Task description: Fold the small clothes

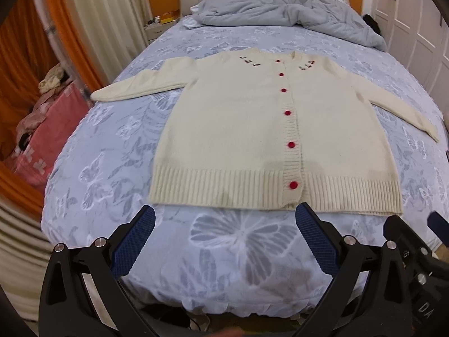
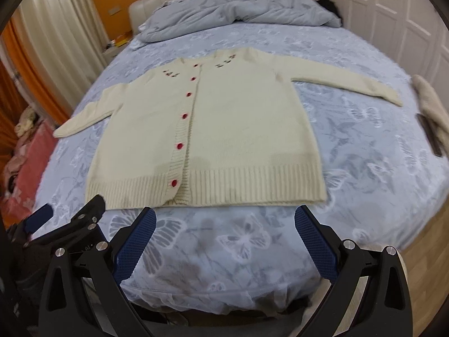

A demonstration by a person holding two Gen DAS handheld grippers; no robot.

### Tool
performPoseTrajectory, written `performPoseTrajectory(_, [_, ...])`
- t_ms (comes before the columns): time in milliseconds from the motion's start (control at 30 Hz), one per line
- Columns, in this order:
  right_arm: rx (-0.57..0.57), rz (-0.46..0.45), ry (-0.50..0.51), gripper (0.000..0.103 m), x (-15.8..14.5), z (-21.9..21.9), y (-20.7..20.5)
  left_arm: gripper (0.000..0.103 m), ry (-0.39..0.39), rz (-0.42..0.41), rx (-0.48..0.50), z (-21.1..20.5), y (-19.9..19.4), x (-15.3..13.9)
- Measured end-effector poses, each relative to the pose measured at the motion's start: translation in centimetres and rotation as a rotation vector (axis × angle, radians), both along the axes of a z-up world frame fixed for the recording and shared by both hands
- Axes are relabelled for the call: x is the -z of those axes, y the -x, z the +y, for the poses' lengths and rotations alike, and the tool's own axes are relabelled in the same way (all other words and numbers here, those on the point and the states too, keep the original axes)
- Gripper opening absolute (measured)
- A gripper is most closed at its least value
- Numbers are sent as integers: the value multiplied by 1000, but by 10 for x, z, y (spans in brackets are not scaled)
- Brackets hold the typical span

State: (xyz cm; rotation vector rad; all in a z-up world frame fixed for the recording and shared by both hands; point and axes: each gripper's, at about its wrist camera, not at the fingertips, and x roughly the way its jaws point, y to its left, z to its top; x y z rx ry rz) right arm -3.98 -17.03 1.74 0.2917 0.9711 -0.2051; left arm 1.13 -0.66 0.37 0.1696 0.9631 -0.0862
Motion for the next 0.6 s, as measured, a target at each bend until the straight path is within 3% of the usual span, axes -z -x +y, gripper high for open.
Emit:
performPoseTrajectory(100, [28,-1,-20,98,10,-33,-13,98,-3,5,13,-3,-14,5])
performPoseTrajectory(233, [127,-5,-32,98,24,-115,-37,98,6,26,-31,2,-41,17])
performPoseTrajectory(433, [328,-31,-122,98,56,-286,-87,98,41,49,-129,17,-82,44])
performPoseTrajectory(600, [574,-78,-291,98,87,-419,-119,98,75,58,-190,26,-110,61])
